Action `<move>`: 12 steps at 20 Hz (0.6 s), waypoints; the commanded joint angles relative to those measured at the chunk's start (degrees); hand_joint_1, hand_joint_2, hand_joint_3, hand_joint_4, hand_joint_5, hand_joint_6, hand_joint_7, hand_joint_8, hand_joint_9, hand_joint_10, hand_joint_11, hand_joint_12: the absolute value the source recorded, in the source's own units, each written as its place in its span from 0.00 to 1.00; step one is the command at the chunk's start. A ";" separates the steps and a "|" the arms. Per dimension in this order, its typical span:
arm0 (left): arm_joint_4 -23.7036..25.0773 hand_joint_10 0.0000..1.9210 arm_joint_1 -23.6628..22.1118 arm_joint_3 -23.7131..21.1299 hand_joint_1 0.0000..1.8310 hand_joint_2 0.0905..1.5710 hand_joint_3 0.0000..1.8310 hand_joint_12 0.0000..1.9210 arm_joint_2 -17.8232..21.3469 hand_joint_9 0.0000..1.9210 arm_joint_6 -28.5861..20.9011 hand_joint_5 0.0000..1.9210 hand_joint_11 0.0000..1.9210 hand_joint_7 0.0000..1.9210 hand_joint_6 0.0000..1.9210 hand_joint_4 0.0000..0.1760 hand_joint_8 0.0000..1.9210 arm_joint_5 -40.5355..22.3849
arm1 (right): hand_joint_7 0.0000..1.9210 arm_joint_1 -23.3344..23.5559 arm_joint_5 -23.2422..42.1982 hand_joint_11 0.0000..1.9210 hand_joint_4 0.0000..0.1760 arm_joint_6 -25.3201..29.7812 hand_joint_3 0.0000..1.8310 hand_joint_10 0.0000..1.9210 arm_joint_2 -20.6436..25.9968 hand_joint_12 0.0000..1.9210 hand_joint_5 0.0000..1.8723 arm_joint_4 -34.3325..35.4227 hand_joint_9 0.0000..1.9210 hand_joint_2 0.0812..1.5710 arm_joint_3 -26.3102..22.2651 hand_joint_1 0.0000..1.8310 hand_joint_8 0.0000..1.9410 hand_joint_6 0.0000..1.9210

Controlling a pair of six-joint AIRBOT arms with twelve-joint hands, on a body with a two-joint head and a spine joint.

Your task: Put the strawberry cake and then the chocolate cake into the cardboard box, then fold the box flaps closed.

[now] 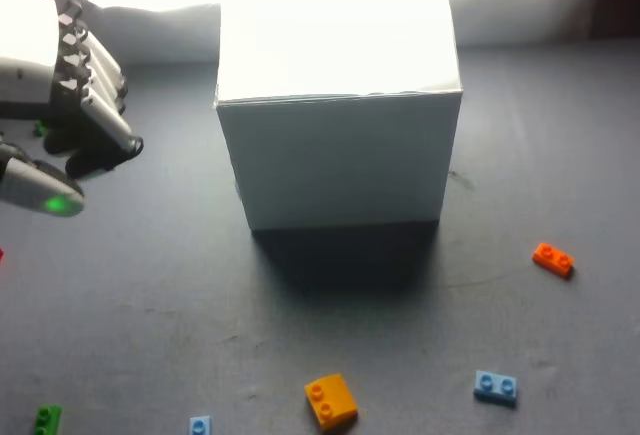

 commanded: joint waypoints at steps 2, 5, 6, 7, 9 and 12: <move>-3.90 0.94 -1.73 -0.67 0.09 0.88 0.00 1.00 1.24 0.55 -2.01 0.45 0.50 0.56 0.80 0.00 0.83 -1.83 | 0.56 0.74 6.14 0.28 0.00 -0.08 0.00 0.96 0.72 1.00 0.45 0.33 0.49 0.84 0.06 0.02 0.79 0.89; -2.93 0.95 -4.50 -1.30 0.08 0.88 0.00 1.00 1.81 0.53 -4.36 0.44 0.49 0.55 0.79 0.00 0.84 -2.12 | 0.58 0.74 6.11 0.30 0.00 -0.09 0.00 0.99 0.73 1.00 0.45 0.31 0.52 0.84 0.06 0.00 0.83 0.89; -2.55 0.94 -5.48 -1.36 0.09 0.88 0.00 1.00 2.02 0.53 -4.72 0.44 0.48 0.55 0.79 0.00 0.83 -2.22 | 0.59 0.73 6.11 0.31 0.00 -0.10 0.00 0.99 0.73 1.00 0.46 0.30 0.53 0.85 0.06 0.00 0.83 0.87; -2.29 0.94 -6.13 -1.36 0.08 0.88 0.00 1.00 2.23 0.53 -4.79 0.44 0.49 0.55 0.80 0.00 0.82 -2.41 | 0.60 0.73 6.11 0.32 0.00 -0.11 0.00 0.99 0.73 1.00 0.46 0.29 0.54 0.85 0.06 0.00 0.83 0.86; -1.94 0.94 -6.39 -0.84 0.06 0.89 0.00 1.00 2.30 0.53 -4.79 0.45 0.48 0.55 0.82 0.00 0.82 -2.68 | 0.61 0.73 6.10 0.36 0.00 -0.12 0.00 1.00 0.73 1.00 0.47 0.27 0.55 0.86 0.06 0.00 0.86 0.88; -1.28 0.97 -6.21 0.41 0.02 0.89 0.00 1.00 2.22 0.52 -4.75 0.43 0.48 0.54 0.85 0.00 0.85 -3.11 | 0.61 0.72 6.10 0.50 0.00 -0.12 0.00 1.00 0.69 1.00 0.47 0.06 0.60 0.86 0.03 0.00 0.93 0.88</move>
